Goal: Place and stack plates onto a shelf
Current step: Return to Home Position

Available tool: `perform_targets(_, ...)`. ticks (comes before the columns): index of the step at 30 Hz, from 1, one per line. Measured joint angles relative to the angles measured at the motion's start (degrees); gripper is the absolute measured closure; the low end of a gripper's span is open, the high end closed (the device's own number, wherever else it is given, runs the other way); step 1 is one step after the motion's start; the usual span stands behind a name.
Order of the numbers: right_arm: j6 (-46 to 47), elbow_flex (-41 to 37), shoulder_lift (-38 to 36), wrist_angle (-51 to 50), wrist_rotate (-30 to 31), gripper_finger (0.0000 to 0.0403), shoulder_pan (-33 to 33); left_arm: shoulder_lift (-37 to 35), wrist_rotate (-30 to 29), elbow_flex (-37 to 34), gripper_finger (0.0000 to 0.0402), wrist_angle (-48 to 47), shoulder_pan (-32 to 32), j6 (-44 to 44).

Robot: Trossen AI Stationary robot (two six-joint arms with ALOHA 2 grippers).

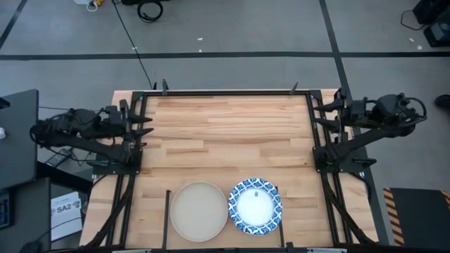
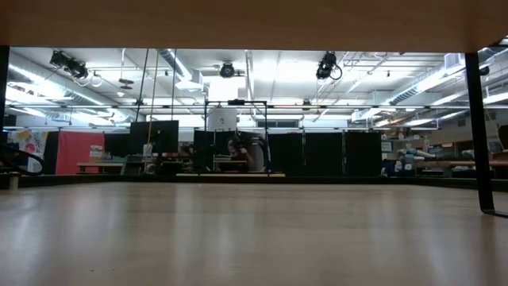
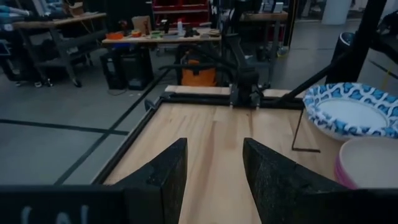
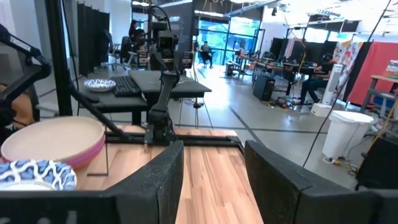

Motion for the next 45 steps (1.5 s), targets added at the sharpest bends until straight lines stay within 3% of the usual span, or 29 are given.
perform_targets(8, 0.4, 0.0, -3.7, -2.3, 0.0, 0.0227, 0.0, -8.6, 0.0, -11.2, 0.0239, 3.9, 0.0, -0.7)
perform_targets(22, 0.4, 0.0, -5.2, -4.2, 0.0, 0.0227, 0.0, -17.8, 0.2, -23.5, 0.0239, 10.7, 0.0, -0.7)
perform_targets(36, 0.4, 0.0, -5.3, -4.1, 0.0, 0.0227, 0.0, -19.2, 0.2, -33.8, 0.0239, 18.8, 0.0, -1.7)
perform_targets(45, 0.4, 0.0, -5.3, -4.3, 0.0, 0.0227, 0.0, -19.2, 0.2, -39.8, 0.0239, 29.4, 0.0, 2.4)
